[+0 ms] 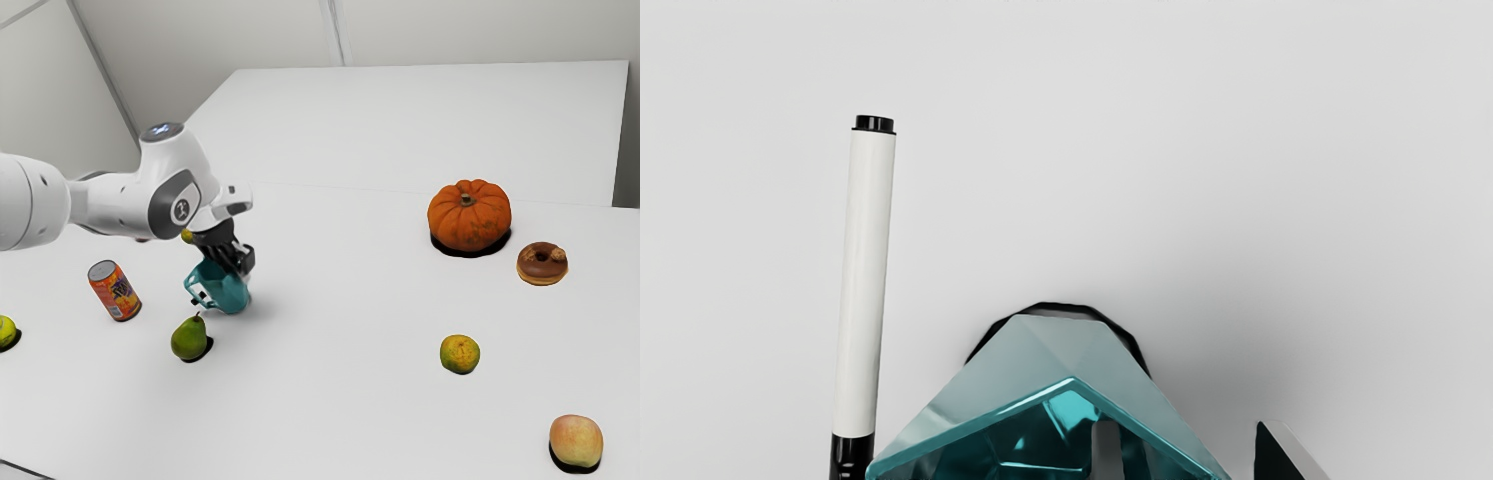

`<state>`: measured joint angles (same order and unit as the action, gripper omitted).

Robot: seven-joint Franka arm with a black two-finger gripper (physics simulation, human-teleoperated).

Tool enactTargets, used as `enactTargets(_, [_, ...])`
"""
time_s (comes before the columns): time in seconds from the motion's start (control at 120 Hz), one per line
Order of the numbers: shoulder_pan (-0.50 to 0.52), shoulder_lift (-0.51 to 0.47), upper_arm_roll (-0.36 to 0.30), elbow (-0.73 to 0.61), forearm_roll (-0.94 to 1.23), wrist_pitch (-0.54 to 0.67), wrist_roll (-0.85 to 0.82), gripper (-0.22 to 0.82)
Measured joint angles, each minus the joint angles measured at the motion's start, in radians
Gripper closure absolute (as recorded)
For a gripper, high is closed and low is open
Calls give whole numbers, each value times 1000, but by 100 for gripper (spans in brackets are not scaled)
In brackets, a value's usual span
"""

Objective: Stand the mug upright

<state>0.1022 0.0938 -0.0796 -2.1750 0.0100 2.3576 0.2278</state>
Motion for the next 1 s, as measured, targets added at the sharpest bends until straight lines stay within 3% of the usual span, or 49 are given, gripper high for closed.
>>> enactTargets(0.142, [1,-26,1,23,-3,-3,-1,23])
enactTargets(0.325, [2,-57,1,118,-6,-83,1,11])
enactTargets(1.0, [-10,-62,-6,559,-53,-673,-113,2])
